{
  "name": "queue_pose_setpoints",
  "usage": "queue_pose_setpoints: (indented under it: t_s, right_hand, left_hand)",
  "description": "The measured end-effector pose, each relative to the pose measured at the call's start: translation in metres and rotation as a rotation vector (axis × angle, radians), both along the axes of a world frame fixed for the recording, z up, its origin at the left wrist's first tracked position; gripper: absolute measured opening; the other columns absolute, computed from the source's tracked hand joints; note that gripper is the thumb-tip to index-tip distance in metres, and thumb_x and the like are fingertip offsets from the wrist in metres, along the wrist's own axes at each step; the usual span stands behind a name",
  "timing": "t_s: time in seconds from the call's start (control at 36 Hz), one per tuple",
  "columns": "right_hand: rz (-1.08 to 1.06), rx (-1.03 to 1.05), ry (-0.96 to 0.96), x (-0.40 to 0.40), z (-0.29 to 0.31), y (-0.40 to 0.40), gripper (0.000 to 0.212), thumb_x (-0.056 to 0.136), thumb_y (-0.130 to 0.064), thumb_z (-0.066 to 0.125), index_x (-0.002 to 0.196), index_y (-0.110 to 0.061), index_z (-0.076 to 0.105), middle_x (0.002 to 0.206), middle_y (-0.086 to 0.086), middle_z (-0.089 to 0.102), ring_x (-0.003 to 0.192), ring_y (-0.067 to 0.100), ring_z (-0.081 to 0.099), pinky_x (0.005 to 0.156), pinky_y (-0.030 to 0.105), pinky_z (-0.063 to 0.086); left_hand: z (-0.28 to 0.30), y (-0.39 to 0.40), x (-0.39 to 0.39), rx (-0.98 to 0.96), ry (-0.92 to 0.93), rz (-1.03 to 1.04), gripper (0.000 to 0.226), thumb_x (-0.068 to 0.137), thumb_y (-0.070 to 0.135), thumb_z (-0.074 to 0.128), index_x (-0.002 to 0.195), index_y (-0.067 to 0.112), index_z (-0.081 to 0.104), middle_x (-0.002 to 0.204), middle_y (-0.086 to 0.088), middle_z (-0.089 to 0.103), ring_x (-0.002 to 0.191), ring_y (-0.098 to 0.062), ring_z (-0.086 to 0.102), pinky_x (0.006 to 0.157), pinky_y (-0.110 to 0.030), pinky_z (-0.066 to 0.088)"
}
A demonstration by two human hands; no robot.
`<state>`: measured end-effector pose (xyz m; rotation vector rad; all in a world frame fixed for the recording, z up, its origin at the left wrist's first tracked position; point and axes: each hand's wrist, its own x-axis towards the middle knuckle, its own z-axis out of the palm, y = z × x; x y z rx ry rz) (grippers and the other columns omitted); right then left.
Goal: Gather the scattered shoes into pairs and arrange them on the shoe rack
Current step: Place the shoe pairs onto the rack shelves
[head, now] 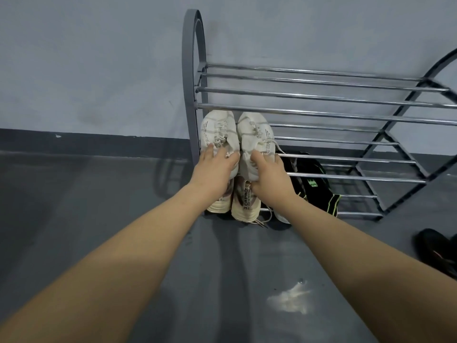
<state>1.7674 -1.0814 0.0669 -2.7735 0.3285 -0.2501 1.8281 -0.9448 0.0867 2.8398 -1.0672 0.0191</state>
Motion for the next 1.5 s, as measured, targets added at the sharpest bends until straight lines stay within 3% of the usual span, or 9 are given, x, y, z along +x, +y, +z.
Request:
queue_pose_setpoints:
  t_s: [0.31,0.47,0.58,0.67,0.83,0.97,1.11,1.25,1.5]
  right_hand:
    - [-0.024,-0.054,0.099,0.006,0.006,0.003,0.047,0.078,-0.011,0.06,0.119,-0.018,0.037,0.125,0.003,0.049,0.128,0.039,0.03,0.07,0.037,0.037]
    - [-0.011,-0.143,0.146,0.003,0.012,0.004,0.054,0.083,-0.022,0.064,0.126,-0.017,0.033,0.128,0.008,0.047,0.119,0.038,0.038,0.092,0.043,0.039]
    - [-0.086,-0.119,0.068,-0.004,0.009,0.013,0.062,0.082,-0.018,0.065,0.133,-0.019,0.03,0.134,0.013,0.038,0.122,0.038,0.038,0.095,0.042,0.039]
    - [-0.144,-0.123,0.006,-0.015,0.008,0.024,0.076,0.081,-0.019,0.069,0.142,-0.022,0.024,0.141,0.015,0.027,0.128,0.038,0.033,0.099,0.043,0.038]
    - [-0.251,-0.121,-0.126,-0.043,0.005,0.037,0.062,0.082,-0.016,0.064,0.135,-0.005,0.035,0.132,0.017,0.037,0.118,0.034,0.038,0.089,0.04,0.043]
    - [-0.316,-0.142,-0.077,-0.064,-0.001,0.051,0.037,0.087,-0.015,0.055,0.121,-0.003,0.045,0.127,0.014,0.041,0.115,0.032,0.038,0.079,0.04,0.043]
    - [-0.341,-0.137,-0.027,-0.086,-0.002,0.057,0.025,0.09,-0.016,0.055,0.112,-0.004,0.05,0.118,0.012,0.046,0.11,0.03,0.043,0.075,0.037,0.041]
    - [-0.422,-0.084,0.013,-0.115,0.006,0.06,0.019,0.091,-0.015,0.051,0.109,-0.008,0.052,0.116,0.007,0.047,0.104,0.025,0.047,0.067,0.033,0.038]
    - [-0.398,-0.075,0.025,-0.177,0.0,0.039,0.016,0.093,-0.014,0.045,0.105,-0.007,0.053,0.108,0.007,0.05,0.097,0.027,0.05,0.066,0.034,0.036]
  left_hand:
    - [-0.004,-0.009,0.0,-0.05,0.03,0.039,0.062,0.086,0.003,0.051,0.141,0.022,0.031,0.147,-0.015,0.027,0.141,-0.045,0.007,0.118,-0.048,0.002]
    - [-0.007,0.003,-0.003,-0.051,0.013,0.002,0.084,0.082,0.003,0.057,0.15,0.024,0.011,0.153,-0.015,0.012,0.143,-0.036,0.006,0.119,-0.043,0.006]
    - [-0.002,0.012,-0.013,-0.103,-0.005,-0.033,0.088,0.085,0.004,0.053,0.151,0.025,-0.001,0.156,-0.015,-0.003,0.144,-0.034,-0.001,0.119,-0.041,0.007]
    - [-0.004,0.021,-0.02,-0.158,-0.057,-0.031,0.086,0.086,0.008,0.055,0.151,0.018,0.001,0.157,-0.015,-0.002,0.145,-0.033,0.001,0.118,-0.039,0.006]
    - [-0.009,0.039,-0.035,-0.29,-0.153,-0.098,0.073,0.076,0.004,0.06,0.143,0.004,0.029,0.149,-0.015,0.025,0.137,-0.033,0.023,0.11,-0.042,0.023]
    - [-0.019,0.046,-0.04,-0.264,-0.186,-0.211,0.048,0.069,0.003,0.066,0.116,0.001,0.054,0.121,-0.017,0.05,0.109,-0.037,0.048,0.09,-0.041,0.039]
    - [-0.016,0.044,-0.047,-0.204,-0.073,-0.323,0.033,0.089,0.014,0.049,0.12,0.005,0.047,0.125,-0.013,0.043,0.118,-0.031,0.038,0.094,-0.037,0.035]
    - [-0.009,0.042,-0.061,-0.071,-0.01,-0.422,0.03,0.088,0.017,0.051,0.116,0.005,0.049,0.124,-0.013,0.043,0.117,-0.031,0.039,0.09,-0.039,0.038]
    - [-0.002,0.02,-0.111,0.015,0.077,-0.357,0.032,0.091,0.019,0.048,0.122,0.009,0.049,0.124,-0.011,0.046,0.12,-0.031,0.041,0.092,-0.042,0.039]
